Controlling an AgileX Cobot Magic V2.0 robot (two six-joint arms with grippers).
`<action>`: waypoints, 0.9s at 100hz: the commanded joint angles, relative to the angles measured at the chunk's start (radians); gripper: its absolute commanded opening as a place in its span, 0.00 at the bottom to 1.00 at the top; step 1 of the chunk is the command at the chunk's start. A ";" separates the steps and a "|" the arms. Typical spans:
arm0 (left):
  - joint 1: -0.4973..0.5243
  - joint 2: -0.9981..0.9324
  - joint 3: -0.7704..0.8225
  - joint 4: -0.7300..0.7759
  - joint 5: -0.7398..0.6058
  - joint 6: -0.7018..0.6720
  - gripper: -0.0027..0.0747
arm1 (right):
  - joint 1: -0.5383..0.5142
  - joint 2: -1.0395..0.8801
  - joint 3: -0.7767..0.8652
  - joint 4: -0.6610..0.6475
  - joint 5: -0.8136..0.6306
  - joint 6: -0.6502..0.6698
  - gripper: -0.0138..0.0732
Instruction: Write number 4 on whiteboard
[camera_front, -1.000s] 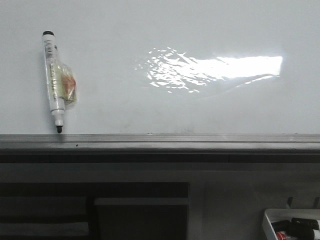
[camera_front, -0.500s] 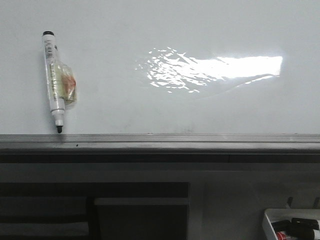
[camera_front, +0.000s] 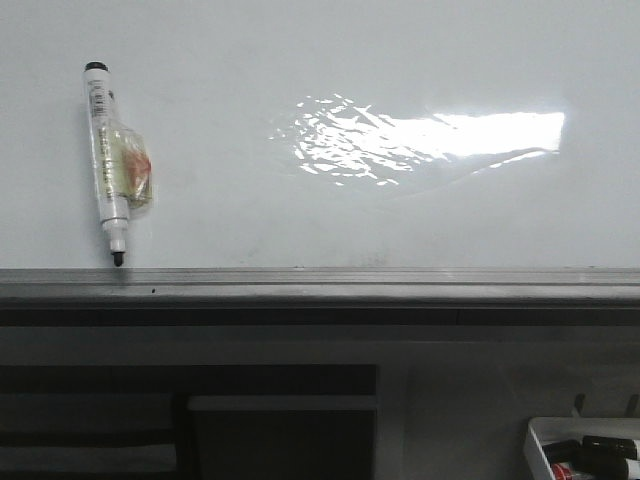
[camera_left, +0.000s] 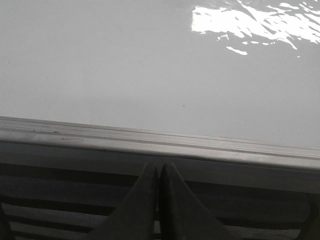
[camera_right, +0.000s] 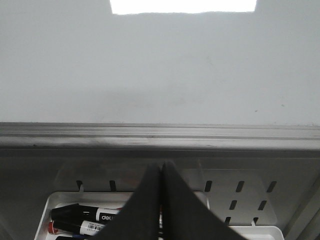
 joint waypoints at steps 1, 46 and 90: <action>-0.009 -0.028 0.017 -0.009 -0.061 -0.007 0.01 | 0.000 -0.018 0.026 -0.014 -0.048 0.001 0.09; -0.009 -0.028 0.017 -0.011 -0.169 -0.007 0.01 | 0.000 -0.018 0.026 -0.016 -0.048 0.001 0.09; -0.009 -0.028 0.017 0.009 -0.270 -0.007 0.01 | 0.000 -0.018 0.026 0.037 -0.125 0.001 0.09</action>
